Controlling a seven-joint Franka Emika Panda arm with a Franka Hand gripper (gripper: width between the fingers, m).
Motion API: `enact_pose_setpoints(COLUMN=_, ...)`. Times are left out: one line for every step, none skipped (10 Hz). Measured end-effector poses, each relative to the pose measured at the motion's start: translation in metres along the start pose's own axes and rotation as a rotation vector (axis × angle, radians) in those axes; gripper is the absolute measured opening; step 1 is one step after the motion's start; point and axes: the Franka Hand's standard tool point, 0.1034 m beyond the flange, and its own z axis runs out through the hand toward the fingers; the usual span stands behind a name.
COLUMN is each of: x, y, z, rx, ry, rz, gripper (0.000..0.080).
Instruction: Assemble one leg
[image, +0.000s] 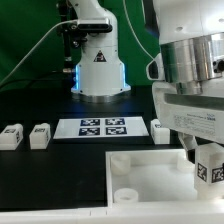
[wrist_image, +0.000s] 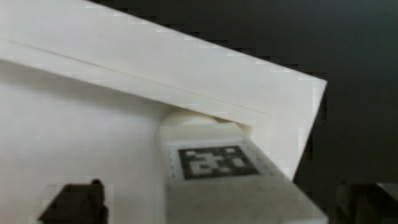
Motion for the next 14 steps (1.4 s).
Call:
enact_pose_setpoints(x=-0.0017, y=0.0006, z=0.0000, rx=-0.010, ry=0.005, rz=-0.202, gripper=0.0648)
enact_pose_setpoints(x=-0.0052, y=0.0019, z=0.0004, rx=-0.033, ry=0.003, rz=-0.387, gripper=0.0649)
enact_pose_setpoints(x=-0.0070, y=0.0026, z=0.0011, rx=-0.037, ry=0.002, rz=-0.508, gripper=0.0649)
enact_pose_setpoints(x=-0.0060, y=0.0026, z=0.0014, rx=-0.036, ry=0.002, rz=-0.570, gripper=0.0649)
enact_pose_setpoints(x=-0.0047, y=0.0028, z=0.0014, rx=-0.039, ry=0.002, rz=-0.702, gripper=0.0649)
enact_pose_setpoints(x=-0.0042, y=0.0030, z=0.0015, rx=-0.041, ry=0.002, rz=-0.791, gripper=0.0649)
enact_pose_setpoints(x=-0.0044, y=0.0029, z=0.0013, rx=-0.044, ry=0.002, rz=-0.865, gripper=0.0649)
enact_pose_setpoints(x=-0.0071, y=0.0002, z=-0.0015, rx=-0.075, ry=0.014, rz=-1.094, gripper=0.0649)
enact_pose_setpoints(x=-0.0099, y=-0.0029, z=-0.0030, rx=-0.085, ry=0.026, rz=-1.206, gripper=0.0649)
enact_pose_setpoints(x=-0.0082, y=-0.0017, z=-0.0018, rx=-0.082, ry=0.025, rz=-1.187, gripper=0.0607)
enact_pose_setpoints(x=-0.0087, y=-0.0017, z=-0.0017, rx=-0.082, ry=0.025, rz=-1.166, gripper=0.0607)
enact_pose_setpoints(x=-0.0058, y=-0.0010, z=-0.0019, rx=-0.084, ry=0.028, rz=-1.154, gripper=0.0431)
enact_pose_setpoints(x=-0.0020, y=0.0001, z=-0.0018, rx=-0.085, ry=0.034, rz=-1.036, gripper=0.0431)
enact_pose_setpoints(x=-0.0005, y=0.0006, z=-0.0020, rx=-0.086, ry=0.038, rz=-0.979, gripper=0.0294)
